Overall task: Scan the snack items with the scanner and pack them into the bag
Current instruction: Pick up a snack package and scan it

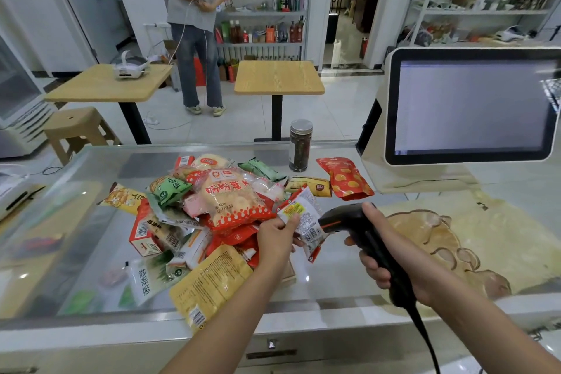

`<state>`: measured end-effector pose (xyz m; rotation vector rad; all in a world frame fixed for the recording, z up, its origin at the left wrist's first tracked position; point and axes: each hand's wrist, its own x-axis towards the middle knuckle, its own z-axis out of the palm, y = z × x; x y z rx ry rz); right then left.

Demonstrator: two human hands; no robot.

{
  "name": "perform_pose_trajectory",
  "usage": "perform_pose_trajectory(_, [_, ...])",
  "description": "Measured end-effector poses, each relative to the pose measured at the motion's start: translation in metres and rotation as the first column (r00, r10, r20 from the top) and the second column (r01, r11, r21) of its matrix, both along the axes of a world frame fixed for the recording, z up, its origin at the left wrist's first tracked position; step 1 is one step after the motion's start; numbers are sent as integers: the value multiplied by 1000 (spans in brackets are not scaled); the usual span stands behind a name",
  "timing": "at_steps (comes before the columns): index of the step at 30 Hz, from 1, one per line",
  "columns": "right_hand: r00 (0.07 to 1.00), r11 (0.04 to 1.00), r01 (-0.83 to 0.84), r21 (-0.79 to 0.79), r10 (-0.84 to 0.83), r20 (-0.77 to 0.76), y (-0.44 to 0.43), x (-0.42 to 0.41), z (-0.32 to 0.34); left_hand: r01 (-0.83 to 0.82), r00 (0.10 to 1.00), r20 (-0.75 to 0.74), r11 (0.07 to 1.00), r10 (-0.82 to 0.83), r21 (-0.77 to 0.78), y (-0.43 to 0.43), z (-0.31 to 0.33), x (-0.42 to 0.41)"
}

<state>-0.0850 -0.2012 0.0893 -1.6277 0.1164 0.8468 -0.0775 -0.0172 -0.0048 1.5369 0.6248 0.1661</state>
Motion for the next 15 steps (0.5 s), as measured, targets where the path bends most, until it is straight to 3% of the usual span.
perform_pose_trajectory(5, [999, 996, -8, -90, 13, 52, 1, -3, 11, -6, 1000, 3, 1000, 6, 26, 0, 3, 9])
perform_pose_trajectory(15, [998, 993, -16, -121, 23, 54, 4, -8, 20, -7, 1000, -1, 999, 7, 48, 1, 1, 13])
